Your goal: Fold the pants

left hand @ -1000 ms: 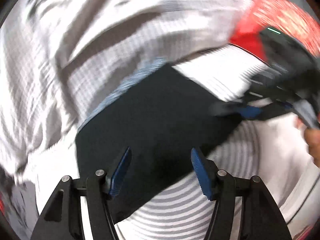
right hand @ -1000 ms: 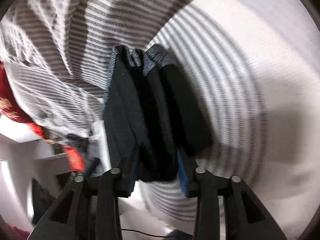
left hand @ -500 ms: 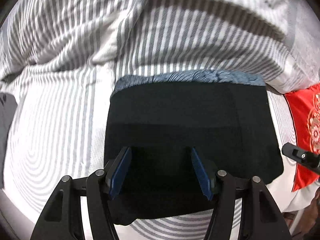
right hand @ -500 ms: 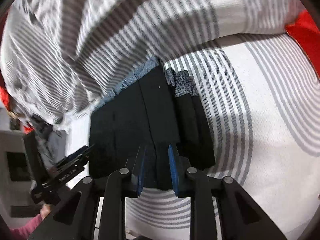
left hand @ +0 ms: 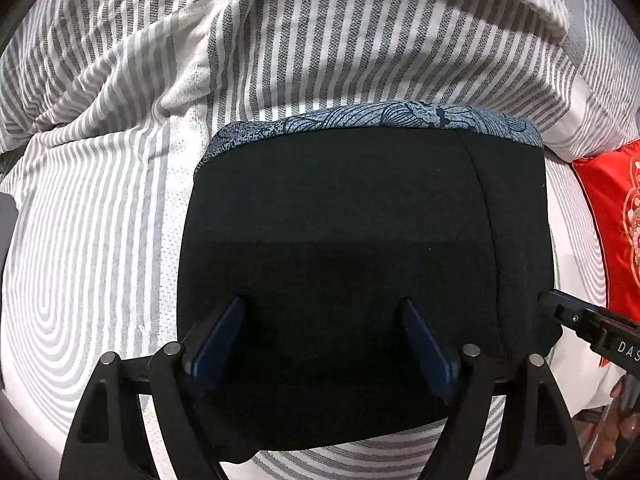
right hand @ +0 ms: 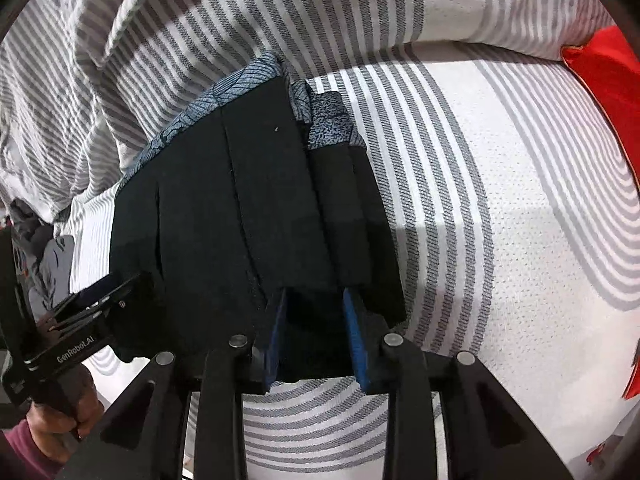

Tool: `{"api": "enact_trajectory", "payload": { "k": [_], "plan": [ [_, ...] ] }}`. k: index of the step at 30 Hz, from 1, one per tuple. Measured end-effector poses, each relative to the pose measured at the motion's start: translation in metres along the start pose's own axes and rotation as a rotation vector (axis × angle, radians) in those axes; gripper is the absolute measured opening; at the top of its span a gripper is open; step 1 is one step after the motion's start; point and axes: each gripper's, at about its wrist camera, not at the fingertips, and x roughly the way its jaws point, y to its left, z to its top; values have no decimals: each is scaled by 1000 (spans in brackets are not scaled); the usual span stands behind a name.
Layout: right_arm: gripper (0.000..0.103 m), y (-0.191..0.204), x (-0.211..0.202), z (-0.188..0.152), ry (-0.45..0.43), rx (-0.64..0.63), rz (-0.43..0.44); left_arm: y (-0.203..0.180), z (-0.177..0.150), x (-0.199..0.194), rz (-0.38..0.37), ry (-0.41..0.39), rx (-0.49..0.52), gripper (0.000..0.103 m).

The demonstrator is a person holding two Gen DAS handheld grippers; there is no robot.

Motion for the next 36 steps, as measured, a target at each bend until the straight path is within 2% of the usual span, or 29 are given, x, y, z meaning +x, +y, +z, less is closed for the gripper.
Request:
{"api": "enact_trajectory", "payload": {
  "k": [10,12,20,23,26,36],
  "plan": [
    [34,7,1,-2,-29,24,-33,4,-1,-5,-18,9,8,83],
    [34,9,1,-3,-37,29,-43,3,-2,-4,-28,15,18,88],
    [36,10,1,-8,-80,56,-54,2,-1,2,-36,16,35,89],
    [36,10,1,-10,-91,62,-55,0,-2,4,-46,20,57,94],
    [36,10,0,-11,-99,69,-54,-1,-3,6,-44,14,62,95],
    [39,6,1,-6,-67,60,-27,-5,-4,7,-18,16,40,95]
  ]
}}
